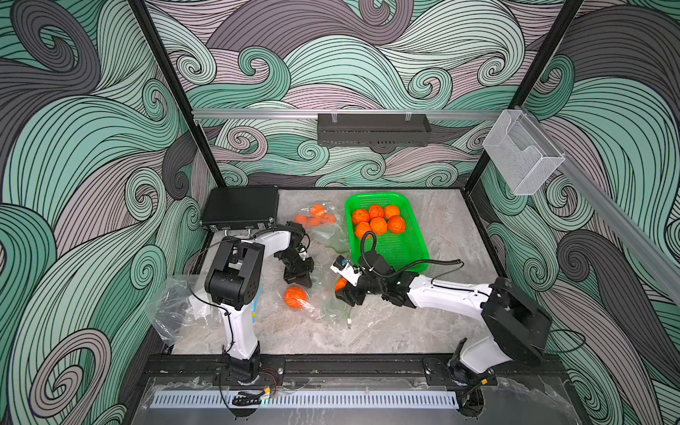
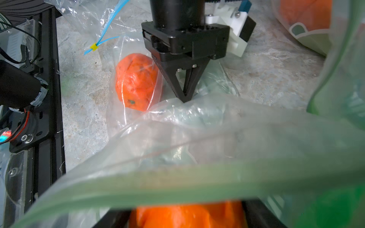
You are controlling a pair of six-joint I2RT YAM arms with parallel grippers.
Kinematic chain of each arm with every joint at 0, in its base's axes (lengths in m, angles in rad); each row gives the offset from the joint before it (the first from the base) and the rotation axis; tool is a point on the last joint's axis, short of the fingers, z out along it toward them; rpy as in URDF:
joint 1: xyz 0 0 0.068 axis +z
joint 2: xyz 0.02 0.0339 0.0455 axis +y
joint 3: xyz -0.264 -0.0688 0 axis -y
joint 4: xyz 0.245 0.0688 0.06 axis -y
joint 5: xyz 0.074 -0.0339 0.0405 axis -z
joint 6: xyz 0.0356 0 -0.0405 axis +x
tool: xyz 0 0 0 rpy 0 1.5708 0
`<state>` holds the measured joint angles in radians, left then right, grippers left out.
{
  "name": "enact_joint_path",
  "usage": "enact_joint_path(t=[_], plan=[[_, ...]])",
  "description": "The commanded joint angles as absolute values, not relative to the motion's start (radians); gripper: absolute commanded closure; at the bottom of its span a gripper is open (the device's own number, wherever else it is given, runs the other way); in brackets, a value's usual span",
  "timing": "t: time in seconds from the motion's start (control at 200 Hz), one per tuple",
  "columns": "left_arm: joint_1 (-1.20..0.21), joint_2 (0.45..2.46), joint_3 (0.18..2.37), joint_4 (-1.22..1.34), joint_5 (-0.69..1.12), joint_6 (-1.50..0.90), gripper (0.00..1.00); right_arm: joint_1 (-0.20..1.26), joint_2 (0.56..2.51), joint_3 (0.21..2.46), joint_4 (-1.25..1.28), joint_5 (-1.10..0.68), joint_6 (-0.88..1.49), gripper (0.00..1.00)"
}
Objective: Open the zip-top bag and take out the orange
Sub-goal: Pick up the orange from the zipper food storage bag, then place the orange in the basket.
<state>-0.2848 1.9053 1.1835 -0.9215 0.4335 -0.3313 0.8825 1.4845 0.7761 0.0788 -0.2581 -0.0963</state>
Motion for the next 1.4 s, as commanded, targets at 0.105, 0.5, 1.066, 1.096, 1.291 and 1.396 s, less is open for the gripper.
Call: enact_joint_path(t=[0.105, 0.5, 1.066, 1.096, 1.291, 1.396], plan=[[-0.265, 1.858, 1.206, -0.958, 0.355, -0.328, 1.0, 0.809, 1.317, 0.797, -0.025, -0.221, -0.044, 0.34], [-0.255, 1.83, 1.201, -0.956, 0.357, -0.326, 1.0, 0.496, 1.466, 0.935, -0.034, -0.169, 0.186, 0.32], [-0.255, 1.829, 1.203, -0.956, 0.357, -0.322, 1.0, 0.468, 1.878, 1.096, 0.125, -0.209, 0.342, 0.27], [-0.255, 1.83, 1.203, -0.957, 0.357, -0.322, 1.0, 0.467, 1.887, 1.099, 0.132, -0.207, 0.344, 0.27], [-0.257, 1.829, 1.2, -0.956, 0.357, -0.319, 1.0, 0.467, 1.942, 1.133, 0.152, -0.214, 0.362, 0.24], [-0.258, 1.833, 1.201, -0.957, 0.357, -0.318, 1.0, 0.467, 1.955, 1.141, 0.155, -0.205, 0.384, 0.21]])
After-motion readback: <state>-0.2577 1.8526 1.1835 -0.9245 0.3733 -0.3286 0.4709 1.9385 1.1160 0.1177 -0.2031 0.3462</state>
